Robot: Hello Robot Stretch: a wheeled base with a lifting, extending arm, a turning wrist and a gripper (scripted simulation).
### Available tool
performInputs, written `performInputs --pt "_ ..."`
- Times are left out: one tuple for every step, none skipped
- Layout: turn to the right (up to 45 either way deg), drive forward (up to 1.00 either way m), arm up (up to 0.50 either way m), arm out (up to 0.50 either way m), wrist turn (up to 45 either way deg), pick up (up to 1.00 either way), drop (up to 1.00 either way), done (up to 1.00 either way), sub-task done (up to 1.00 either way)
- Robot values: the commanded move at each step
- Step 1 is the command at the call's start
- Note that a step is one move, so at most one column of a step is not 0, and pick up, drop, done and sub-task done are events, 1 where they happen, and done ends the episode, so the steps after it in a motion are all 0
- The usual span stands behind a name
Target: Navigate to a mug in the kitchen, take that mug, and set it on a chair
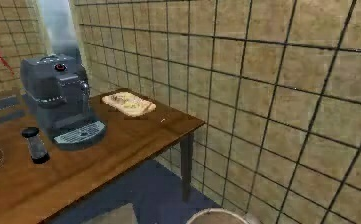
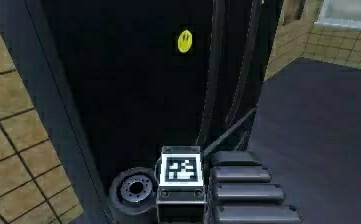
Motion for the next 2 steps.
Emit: performInputs --pt "-45.0 0.0 0.0 0.0 0.0 0.0 0.0 0.0 0.0" --pt "-45.0 0.0 0.0 0.0 0.0 0.0 0.0 0.0 0.0"
